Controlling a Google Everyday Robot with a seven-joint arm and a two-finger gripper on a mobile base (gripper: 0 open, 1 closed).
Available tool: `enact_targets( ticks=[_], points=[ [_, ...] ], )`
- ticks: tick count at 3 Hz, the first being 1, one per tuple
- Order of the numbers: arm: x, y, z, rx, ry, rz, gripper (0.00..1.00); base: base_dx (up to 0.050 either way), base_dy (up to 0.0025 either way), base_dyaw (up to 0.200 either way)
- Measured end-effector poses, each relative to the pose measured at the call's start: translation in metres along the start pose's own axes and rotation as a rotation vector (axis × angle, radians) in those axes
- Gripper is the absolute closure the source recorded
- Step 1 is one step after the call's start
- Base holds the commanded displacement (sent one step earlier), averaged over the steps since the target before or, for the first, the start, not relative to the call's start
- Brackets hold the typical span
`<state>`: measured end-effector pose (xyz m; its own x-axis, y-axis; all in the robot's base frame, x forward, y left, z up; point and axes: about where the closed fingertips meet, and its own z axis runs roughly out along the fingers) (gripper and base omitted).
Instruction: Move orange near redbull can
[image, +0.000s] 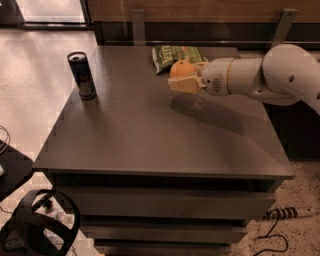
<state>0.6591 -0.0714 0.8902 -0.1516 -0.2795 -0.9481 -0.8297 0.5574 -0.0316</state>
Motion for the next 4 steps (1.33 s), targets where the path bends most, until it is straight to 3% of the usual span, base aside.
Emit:
enact_targets(
  ticks=[1, 2, 3, 4],
  points=[
    [-0.013, 0.031, 0.021, -0.006, 0.025, -0.012, 1.0, 0.0, 0.0, 0.0],
    [-0.033, 0.059, 0.04, -0.051, 0.032, -0.055, 1.0, 0.0, 0.0, 0.0],
    [-0.05, 0.087, 0.065, -0.148, 0.033, -0.108, 1.0, 0.0, 0.0, 0.0],
    [-0.05, 0.087, 0.065, -0.148, 0.033, -0.108, 1.0, 0.0, 0.0, 0.0]
  ],
)
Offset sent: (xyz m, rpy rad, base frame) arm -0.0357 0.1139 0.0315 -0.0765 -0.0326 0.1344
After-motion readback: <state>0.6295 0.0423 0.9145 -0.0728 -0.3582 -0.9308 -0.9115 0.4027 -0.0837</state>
